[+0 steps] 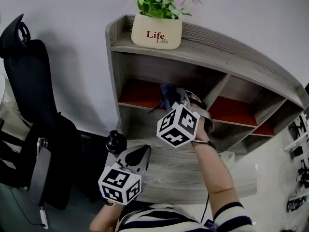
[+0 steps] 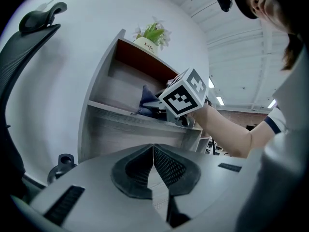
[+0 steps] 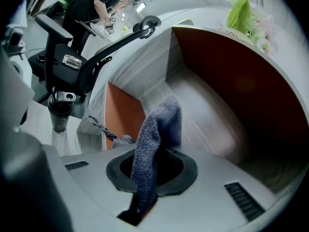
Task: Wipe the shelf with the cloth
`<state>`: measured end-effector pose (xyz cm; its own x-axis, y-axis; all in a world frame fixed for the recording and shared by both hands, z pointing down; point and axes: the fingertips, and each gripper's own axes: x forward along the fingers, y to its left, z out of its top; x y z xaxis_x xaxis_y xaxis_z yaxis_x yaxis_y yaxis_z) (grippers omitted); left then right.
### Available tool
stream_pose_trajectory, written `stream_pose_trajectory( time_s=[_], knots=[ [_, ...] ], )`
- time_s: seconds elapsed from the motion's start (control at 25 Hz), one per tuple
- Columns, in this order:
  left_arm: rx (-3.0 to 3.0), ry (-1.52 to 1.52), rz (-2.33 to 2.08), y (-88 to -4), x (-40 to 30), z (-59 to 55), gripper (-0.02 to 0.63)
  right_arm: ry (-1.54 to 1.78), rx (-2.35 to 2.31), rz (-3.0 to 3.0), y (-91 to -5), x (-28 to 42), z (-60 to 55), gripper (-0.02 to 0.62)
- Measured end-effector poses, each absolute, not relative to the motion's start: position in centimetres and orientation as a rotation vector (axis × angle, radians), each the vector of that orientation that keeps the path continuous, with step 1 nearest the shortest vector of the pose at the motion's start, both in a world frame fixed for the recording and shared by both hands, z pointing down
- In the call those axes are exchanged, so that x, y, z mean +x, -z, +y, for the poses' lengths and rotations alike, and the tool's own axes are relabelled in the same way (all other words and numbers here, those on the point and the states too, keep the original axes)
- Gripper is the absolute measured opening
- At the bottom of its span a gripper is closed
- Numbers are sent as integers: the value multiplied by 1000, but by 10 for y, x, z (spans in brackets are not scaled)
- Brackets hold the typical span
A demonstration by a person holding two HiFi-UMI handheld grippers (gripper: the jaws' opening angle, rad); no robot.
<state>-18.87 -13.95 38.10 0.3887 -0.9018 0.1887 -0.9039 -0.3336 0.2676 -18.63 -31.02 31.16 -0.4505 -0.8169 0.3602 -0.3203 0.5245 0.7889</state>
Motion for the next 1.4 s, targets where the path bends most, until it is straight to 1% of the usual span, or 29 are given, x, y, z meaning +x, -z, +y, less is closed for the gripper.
stream_pose_trajectory(
  time_s=[0.48, 0.72, 1.12, 1.4],
  knots=[
    [2364, 1, -1500, -382, -176, -142, 17, 917, 965, -1689, -316, -144, -308, 44],
    [2376, 16, -1485, -380, -172, -144, 17, 936, 984, -1666, -311, -135, -306, 44],
    [2389, 35, -1468, -378, -166, -147, 17, 1352, 1201, -1535, -230, -129, -295, 44],
    [2396, 58, -1472, -373, -168, -152, 17, 1504, 1244, -1412, -202, -118, -293, 44]
  ],
)
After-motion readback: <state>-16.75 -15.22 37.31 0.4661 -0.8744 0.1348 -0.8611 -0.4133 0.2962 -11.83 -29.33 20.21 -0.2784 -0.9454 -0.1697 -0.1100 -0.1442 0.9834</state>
